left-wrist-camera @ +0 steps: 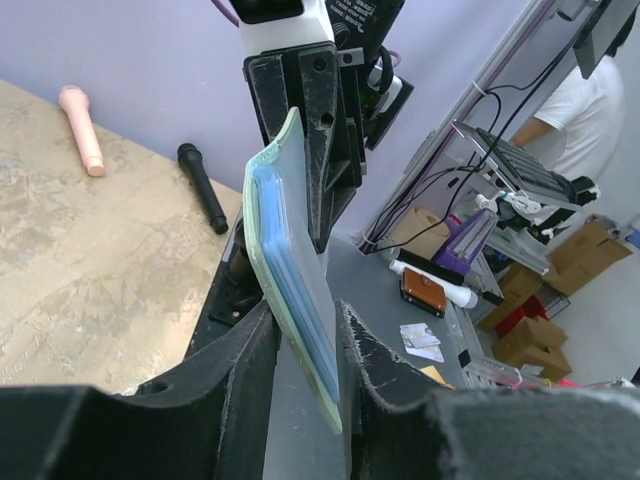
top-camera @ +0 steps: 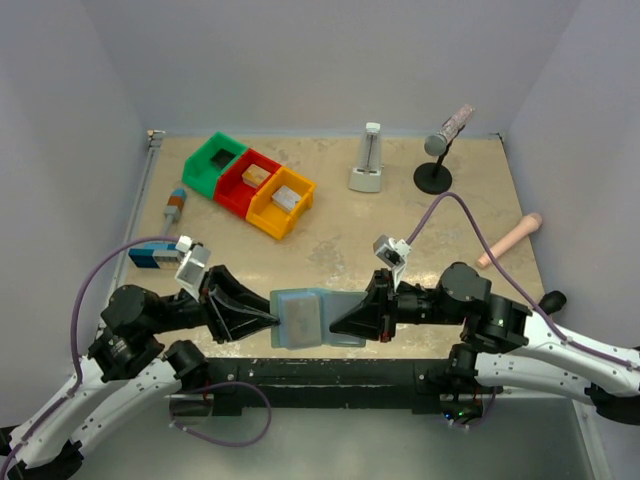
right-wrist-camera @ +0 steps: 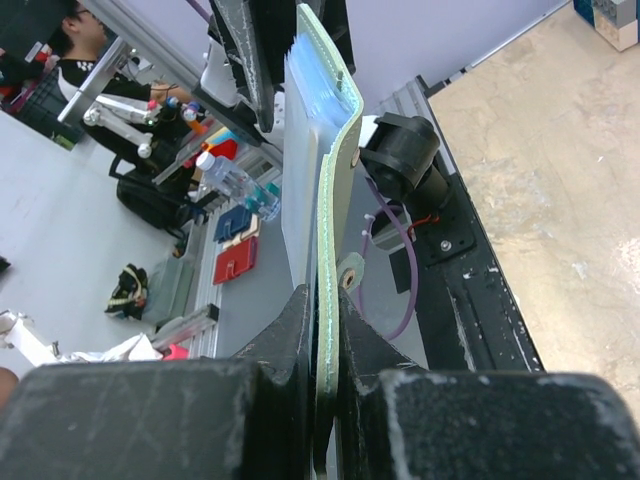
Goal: Take the credit cards out of the card holder
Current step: Open the card holder at the center of the board.
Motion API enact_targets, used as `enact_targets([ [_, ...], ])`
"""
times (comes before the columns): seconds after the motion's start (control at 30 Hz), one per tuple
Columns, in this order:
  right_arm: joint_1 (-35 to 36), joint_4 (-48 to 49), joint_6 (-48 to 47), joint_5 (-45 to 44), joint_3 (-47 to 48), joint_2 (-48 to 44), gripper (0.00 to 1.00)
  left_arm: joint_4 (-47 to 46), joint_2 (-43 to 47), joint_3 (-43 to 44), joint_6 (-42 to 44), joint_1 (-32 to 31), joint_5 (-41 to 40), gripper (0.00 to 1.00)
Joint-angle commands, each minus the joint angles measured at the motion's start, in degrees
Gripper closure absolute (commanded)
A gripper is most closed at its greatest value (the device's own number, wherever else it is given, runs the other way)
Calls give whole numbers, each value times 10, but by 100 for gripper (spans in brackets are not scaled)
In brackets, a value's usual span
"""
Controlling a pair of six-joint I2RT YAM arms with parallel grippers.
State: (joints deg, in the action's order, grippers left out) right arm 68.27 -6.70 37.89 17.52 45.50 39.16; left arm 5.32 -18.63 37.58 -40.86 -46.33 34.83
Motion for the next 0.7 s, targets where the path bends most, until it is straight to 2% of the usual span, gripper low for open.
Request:
enact_targets([
  [0.0,-2,38,-2,-9,3,-9,100,-20,5,-6,7,-3,13,68],
  [0.3,-2,30,-3,-10,13,8,100,-22,-9,-1,5,-3,19,67],
  [0.67,-2,27,-3,-13,19,15,100,-14,-13,-2,17,-3,26,85],
])
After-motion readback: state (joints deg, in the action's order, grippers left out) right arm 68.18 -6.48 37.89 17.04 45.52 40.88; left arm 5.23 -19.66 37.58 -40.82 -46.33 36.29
